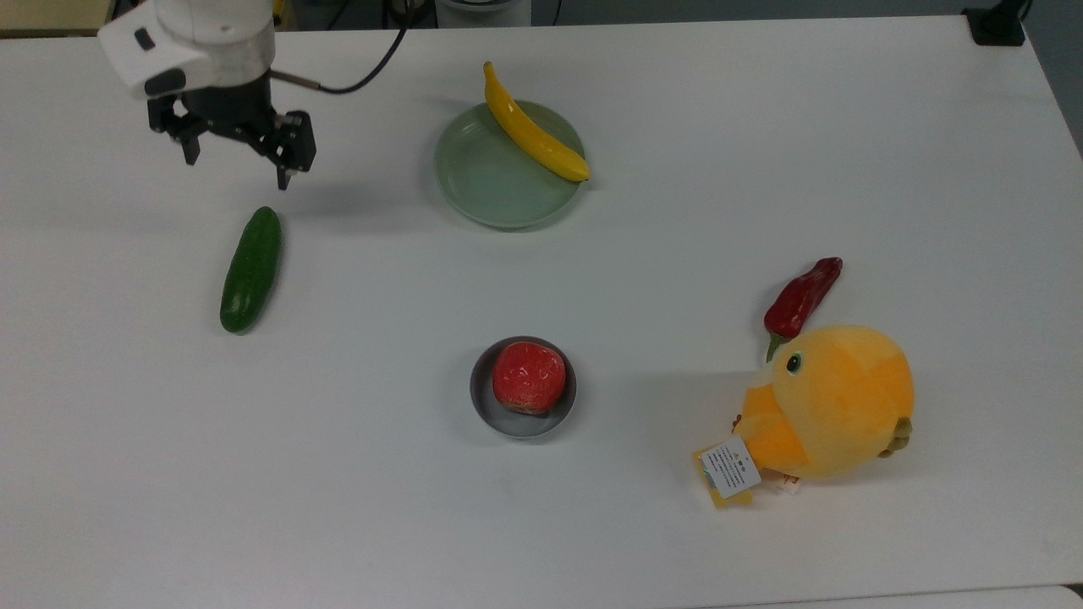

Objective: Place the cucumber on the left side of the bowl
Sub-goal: 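Move the gripper over the green cucumber and lower onto it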

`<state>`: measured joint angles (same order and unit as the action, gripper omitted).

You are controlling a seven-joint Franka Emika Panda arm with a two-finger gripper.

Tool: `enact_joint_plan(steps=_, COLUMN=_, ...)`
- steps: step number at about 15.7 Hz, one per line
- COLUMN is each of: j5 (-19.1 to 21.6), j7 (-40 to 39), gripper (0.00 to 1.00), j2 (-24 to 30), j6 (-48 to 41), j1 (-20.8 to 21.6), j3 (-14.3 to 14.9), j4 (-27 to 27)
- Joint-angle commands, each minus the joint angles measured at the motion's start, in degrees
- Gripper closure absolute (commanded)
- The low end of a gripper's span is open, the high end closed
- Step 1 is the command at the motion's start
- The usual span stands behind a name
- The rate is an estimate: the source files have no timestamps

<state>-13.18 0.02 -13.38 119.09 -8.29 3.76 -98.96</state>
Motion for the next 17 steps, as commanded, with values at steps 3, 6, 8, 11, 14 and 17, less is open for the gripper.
enact_joint_plan(steps=3, j5=-3.35, j7=-0.20, gripper=0.00, j2=-7.52, j6=8.60, j1=-2.16, j3=0.10, j4=0.17)
enact_joint_plan(steps=6, j5=-3.17, j7=-0.02, gripper=0.00, j2=-9.99, j6=12.56, j1=-3.92, j3=0.02, j4=0.17)
enact_joint_plan(steps=8, j5=-3.43, j7=-0.11, gripper=0.00, j2=-11.83, j6=14.32, j1=-4.19, j3=0.02, j4=0.17)
enact_joint_plan(steps=11, j5=-3.43, j7=-0.02, gripper=0.00, j2=-12.98, j6=15.47, j1=-4.19, j3=-0.33, j4=0.17)
enact_joint_plan(steps=14, j5=-3.43, j7=-0.02, gripper=0.00, j2=-13.68, j6=15.38, j1=-3.92, j3=-0.60, j4=0.08)
enact_joint_plan(steps=17, j5=-3.43, j7=-0.02, gripper=0.00, j2=-14.65, j6=15.38, j1=-3.66, j3=-0.69, j4=0.08)
